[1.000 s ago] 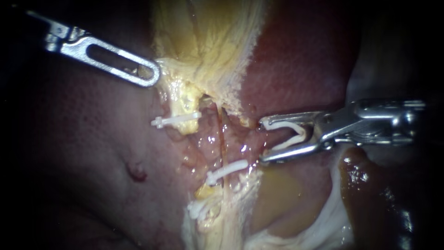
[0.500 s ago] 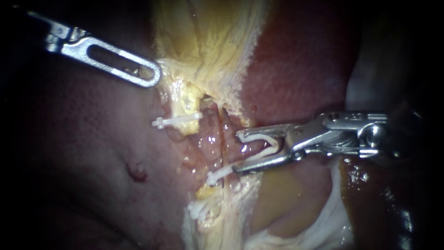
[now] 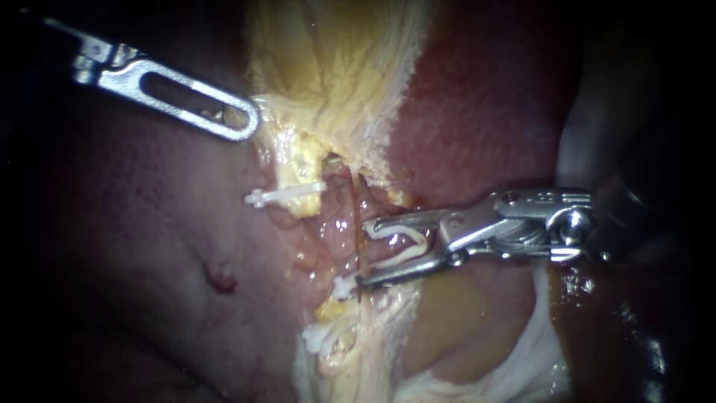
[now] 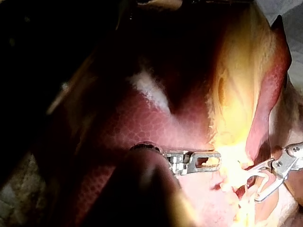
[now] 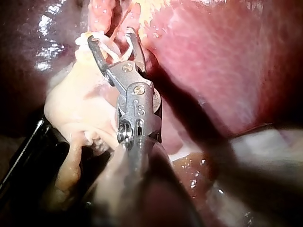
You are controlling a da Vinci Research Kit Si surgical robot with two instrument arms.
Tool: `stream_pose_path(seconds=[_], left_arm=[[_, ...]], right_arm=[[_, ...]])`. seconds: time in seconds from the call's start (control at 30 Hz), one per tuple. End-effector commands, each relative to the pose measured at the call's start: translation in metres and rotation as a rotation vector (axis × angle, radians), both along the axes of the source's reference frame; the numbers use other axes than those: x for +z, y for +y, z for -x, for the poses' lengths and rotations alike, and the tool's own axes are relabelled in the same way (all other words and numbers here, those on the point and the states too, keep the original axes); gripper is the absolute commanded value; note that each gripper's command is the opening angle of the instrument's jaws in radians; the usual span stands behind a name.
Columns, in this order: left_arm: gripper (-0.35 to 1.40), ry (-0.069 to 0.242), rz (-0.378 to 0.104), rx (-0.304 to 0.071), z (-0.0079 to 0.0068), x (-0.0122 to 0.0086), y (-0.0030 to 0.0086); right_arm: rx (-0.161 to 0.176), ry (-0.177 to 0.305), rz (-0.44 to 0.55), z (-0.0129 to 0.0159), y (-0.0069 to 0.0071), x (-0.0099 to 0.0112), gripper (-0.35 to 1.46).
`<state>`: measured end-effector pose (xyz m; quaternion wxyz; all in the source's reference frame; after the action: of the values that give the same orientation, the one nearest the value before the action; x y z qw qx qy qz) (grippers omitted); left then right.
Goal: Clipping second clip right tube
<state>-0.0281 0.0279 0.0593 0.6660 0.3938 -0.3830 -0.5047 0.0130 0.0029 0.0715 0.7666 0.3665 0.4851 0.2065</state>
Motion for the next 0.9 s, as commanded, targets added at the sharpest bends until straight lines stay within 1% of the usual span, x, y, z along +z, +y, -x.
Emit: stream_pose_path(seconds=[0.03,0.23,0.33,0.5,0.6,0.77,0.9], left_arm=[[-0.35,0.0,0.0,0.0,0.0,0.0,0.0],[-0.35,0.0,0.0,0.0,0.0001,0.0,0.0],[-0.35,0.0,0.0,0.0,0.0001,0.0,0.0],[-0.35,0.001,0.001,-0.001,0.0001,0.0001,-0.0001],[-0.35,0.001,0.001,-0.001,0.0001,0.0001,-0.0001],[-0.35,0.001,0.001,-0.001,0.0002,0.0002,-0.0001],[-0.35,0.001,0.001,-0.002,0.0003,0.0002,-0.0001]], right_arm=[[-0.002,-0.002,0.001,-0.0001,-0.0001,0.0002,0.48],[-0.002,-0.008,0.002,-0.0005,-0.0003,0.0013,0.48],[-0.002,-0.008,0.003,-0.0007,-0.0004,0.0015,0.49],[-0.015,0.0,-0.002,-0.001,-0.0004,0.0015,0.49],[-0.032,0.006,-0.007,-0.0014,-0.0004,0.0015,0.49],[-0.057,0.038,-0.035,-0.0022,-0.0005,0.0016,0.48],[-0.045,0.067,-0.058,-0.0027,-0.0005,0.0017,0.48]])
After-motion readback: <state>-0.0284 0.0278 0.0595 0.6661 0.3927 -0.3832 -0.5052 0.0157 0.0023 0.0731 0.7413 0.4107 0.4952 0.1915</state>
